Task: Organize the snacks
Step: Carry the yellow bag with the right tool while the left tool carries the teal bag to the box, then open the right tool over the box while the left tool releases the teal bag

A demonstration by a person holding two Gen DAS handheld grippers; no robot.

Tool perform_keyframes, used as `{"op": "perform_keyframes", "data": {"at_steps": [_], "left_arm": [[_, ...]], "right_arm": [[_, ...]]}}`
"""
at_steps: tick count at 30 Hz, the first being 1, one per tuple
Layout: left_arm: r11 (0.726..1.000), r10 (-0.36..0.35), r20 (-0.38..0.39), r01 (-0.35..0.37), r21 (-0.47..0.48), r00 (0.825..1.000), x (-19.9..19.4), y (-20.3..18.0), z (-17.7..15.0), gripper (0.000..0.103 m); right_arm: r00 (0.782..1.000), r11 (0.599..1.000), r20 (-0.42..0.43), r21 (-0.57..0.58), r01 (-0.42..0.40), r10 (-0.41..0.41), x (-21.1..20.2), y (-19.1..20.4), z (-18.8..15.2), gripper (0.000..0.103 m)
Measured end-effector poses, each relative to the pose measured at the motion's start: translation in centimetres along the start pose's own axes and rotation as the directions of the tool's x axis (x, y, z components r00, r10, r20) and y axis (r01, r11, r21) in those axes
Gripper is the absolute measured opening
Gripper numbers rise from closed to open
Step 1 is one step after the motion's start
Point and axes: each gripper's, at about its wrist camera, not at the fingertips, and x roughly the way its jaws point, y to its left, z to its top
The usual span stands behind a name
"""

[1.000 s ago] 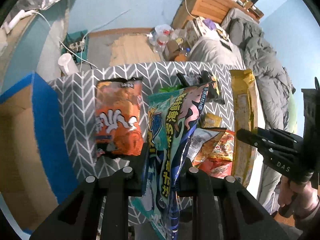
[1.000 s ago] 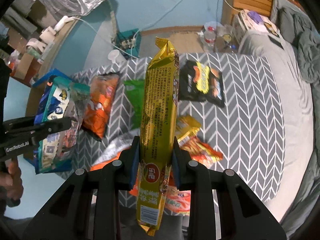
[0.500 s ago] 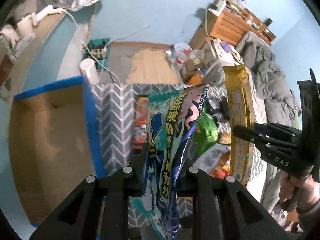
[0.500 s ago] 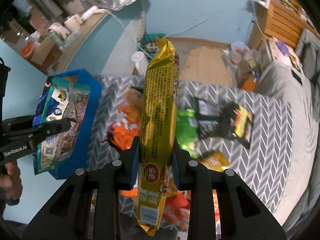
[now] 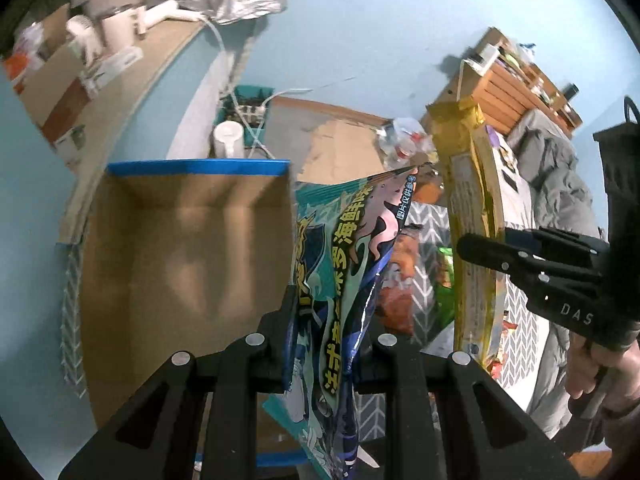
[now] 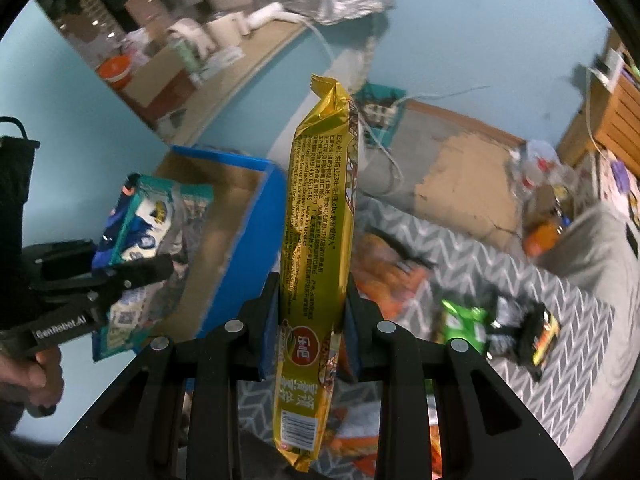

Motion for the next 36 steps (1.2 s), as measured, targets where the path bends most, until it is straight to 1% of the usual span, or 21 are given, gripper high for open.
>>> {"op": "perform_keyframes", "data": {"at_steps": [5, 11, 15, 20, 23, 26, 32, 34, 35, 36], "left_arm": [[0.998, 0.021, 0.017, -0.02, -0.053, 1.0, -1.2, 2.7, -0.8, 0.021], [0.994, 0.043, 0.024, -0.04, -0.104, 0.999, -1.7, 5.7, -1.4, 0.021], [0.99, 0.063, 0.017, -0.06, -0.131, 0.998, -1.7, 7.8, -1.8, 0.021], [0.984, 0.089, 0.0, -0.088, -0.156, 0.996, -1.2, 9.7, -2.4, 0.021], [0.981, 0.095, -0.019, -0.097, -0.169, 0.995, -0.5, 10.7, -2.6, 0.021], [0.979, 0.1, -0.036, -0.104, -0.176, 0.994, 0.1, 11.5, -3.0, 0.021], [0.974, 0.096, -0.059, -0.106, -0.2, 0.994, 1.2, 12.5, -3.4, 0.021], [0.972, 0.107, -0.065, -0.118, -0.205, 0.992, 1.3, 12.6, -3.4, 0.021], [0.97, 0.112, -0.068, -0.124, -0.209, 0.991, 1.3, 12.8, -3.4, 0.023], [0.969, 0.111, -0.069, -0.123, -0.214, 0.991, 1.3, 12.9, -3.4, 0.03]], "right_arm": [[0.999, 0.999, -0.021, -0.039, -0.038, 0.037, 1.7, 3.0, 1.7, 0.026], [0.996, 0.993, -0.036, -0.088, -0.08, 0.077, 3.1, 6.7, 3.8, 0.027], [0.994, 0.989, -0.054, -0.11, -0.103, 0.098, 4.3, 8.8, 4.9, 0.027], [0.989, 0.986, -0.088, -0.108, -0.127, 0.117, 6.3, 10.8, 5.9, 0.027], [0.986, 0.986, -0.113, -0.097, -0.135, 0.124, 7.9, 11.8, 6.2, 0.027], [0.984, 0.987, -0.139, -0.094, -0.128, 0.114, 9.3, 12.5, 6.1, 0.027], [0.977, 0.989, -0.186, -0.084, -0.121, 0.104, 11.3, 12.7, 6.0, 0.027], [0.974, 0.989, -0.199, -0.077, -0.123, 0.106, 11.7, 12.9, 6.0, 0.029], [0.975, 0.99, -0.197, -0.077, -0.12, 0.102, 11.8, 12.9, 6.0, 0.029], [0.975, 0.99, -0.198, -0.078, -0.114, 0.096, 11.8, 12.9, 6.1, 0.03]]}}
